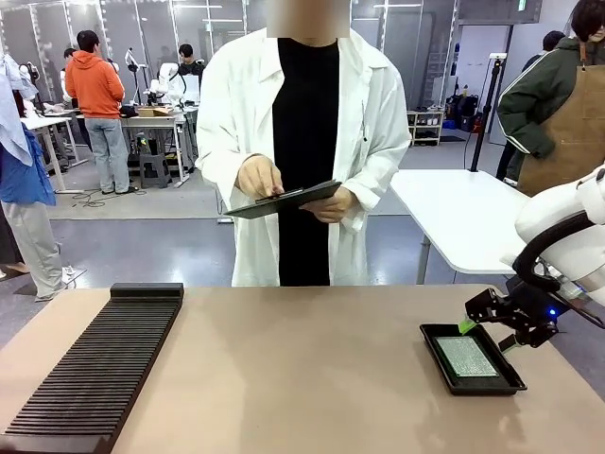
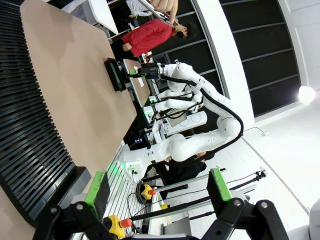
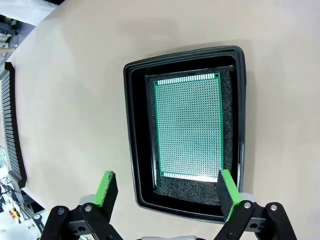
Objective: Inspect the PCB.
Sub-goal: Place the Blank PCB in the ESD tray.
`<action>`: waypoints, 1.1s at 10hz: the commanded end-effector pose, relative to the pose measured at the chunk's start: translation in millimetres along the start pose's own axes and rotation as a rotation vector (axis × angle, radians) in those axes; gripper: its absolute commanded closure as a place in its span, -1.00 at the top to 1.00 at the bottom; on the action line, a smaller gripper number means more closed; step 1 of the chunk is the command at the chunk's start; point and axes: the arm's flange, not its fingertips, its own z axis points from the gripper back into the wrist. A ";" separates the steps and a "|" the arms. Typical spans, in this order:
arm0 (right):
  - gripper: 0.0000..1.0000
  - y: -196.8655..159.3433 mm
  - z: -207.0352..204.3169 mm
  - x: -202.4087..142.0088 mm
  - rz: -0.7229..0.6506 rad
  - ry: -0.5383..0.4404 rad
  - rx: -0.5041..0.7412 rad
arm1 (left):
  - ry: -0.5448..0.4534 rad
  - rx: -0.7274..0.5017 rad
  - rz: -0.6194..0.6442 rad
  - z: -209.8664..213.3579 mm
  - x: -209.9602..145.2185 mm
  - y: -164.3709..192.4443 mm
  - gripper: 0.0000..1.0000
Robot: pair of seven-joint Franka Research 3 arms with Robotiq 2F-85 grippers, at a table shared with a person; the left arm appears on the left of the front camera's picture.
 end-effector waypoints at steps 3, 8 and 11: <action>1.00 15.2 64.3 -9.9 0.013 0.074 0.182 | 0.007 0.010 -0.003 0.9 -0.9 -3.4 1.00; 1.00 -44.3 158.8 -59.6 0.029 0.235 0.647 | 0.007 0.010 -0.003 0.9 -0.9 -3.4 1.00; 1.00 -96.4 185.1 -111.9 0.067 0.248 0.906 | 0.007 0.010 -0.003 0.9 -0.9 -3.4 1.00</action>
